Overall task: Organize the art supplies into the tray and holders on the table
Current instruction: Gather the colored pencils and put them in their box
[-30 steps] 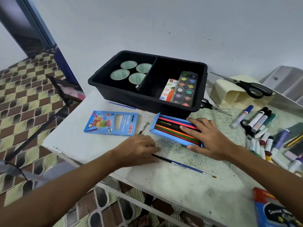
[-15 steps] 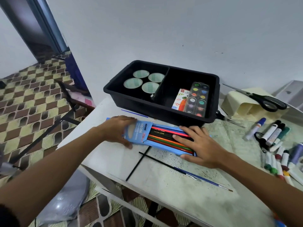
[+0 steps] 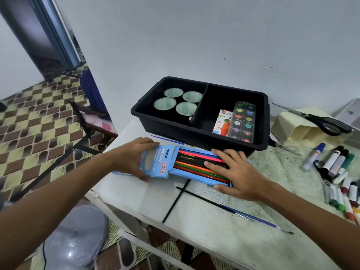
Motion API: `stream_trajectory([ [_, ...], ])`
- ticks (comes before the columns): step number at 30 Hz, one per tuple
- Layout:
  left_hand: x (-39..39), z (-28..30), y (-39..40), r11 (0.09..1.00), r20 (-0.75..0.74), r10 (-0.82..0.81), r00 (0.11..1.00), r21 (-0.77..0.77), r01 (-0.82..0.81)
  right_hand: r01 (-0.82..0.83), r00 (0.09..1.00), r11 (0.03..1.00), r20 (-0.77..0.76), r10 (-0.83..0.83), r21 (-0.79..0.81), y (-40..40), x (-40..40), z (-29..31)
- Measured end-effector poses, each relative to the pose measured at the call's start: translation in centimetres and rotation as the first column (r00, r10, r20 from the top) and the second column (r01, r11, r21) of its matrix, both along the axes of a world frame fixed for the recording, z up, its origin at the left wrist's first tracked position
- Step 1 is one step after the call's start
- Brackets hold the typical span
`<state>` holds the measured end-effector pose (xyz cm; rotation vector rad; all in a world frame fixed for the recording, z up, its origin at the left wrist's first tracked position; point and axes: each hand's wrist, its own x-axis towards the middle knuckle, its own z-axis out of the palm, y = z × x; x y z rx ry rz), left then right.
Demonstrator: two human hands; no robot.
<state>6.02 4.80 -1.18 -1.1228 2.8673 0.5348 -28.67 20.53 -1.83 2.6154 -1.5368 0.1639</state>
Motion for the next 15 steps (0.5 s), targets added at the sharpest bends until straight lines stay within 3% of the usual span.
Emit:
stream_trajectory([
  [7,0.4,0.3,0.3,0.999,-0.028,-0.017,0.999,0.048,0.019,-0.038,0.999,0.993,-0.027,0.035,-0.115,-0.1,-0.2,-0.9],
  [15,0.5,0.3,-0.1,0.998,-0.005,-0.022,1.0,0.051,0.022,-0.069,0.997,0.988,-0.052,0.063,-0.135,-0.4,-0.1,-1.0],
])
